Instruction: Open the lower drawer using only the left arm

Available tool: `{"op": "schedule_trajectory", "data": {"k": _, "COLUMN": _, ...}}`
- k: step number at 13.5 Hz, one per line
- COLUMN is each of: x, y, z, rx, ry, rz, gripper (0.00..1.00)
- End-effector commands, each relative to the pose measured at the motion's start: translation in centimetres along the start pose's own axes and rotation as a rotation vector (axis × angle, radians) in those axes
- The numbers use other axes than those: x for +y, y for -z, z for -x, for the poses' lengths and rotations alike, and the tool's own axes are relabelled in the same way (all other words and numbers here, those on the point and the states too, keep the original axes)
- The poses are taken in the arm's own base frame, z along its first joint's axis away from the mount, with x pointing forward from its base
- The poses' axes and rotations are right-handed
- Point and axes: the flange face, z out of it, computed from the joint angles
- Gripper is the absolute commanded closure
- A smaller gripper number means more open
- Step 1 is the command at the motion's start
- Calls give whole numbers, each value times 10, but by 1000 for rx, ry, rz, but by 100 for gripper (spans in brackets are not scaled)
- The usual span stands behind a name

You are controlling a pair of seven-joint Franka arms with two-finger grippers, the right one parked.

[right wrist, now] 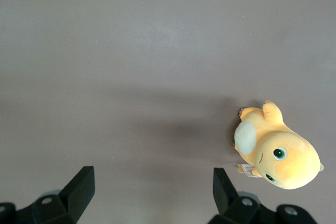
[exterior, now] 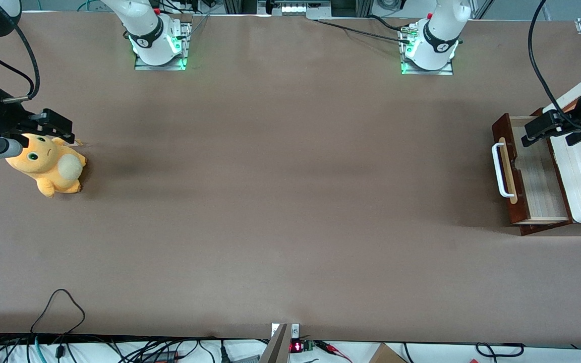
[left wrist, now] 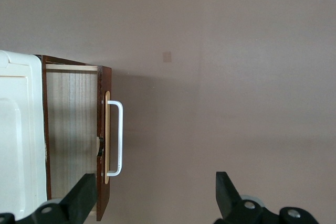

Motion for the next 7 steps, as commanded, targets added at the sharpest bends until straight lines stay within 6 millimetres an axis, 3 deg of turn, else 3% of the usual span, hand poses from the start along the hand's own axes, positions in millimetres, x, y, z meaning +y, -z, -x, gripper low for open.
{"op": "schedule_trajectory", "data": {"k": 1, "x": -4, "y": 1, "z": 6, "rx": -2, "ry": -2, "rz": -21, "gripper": 0}}
{"op": "schedule_trajectory", "data": {"k": 7, "x": -1, "y": 6, "z": 7, "rx": -9, "ry": -7, "rz": -21, "gripper": 0}}
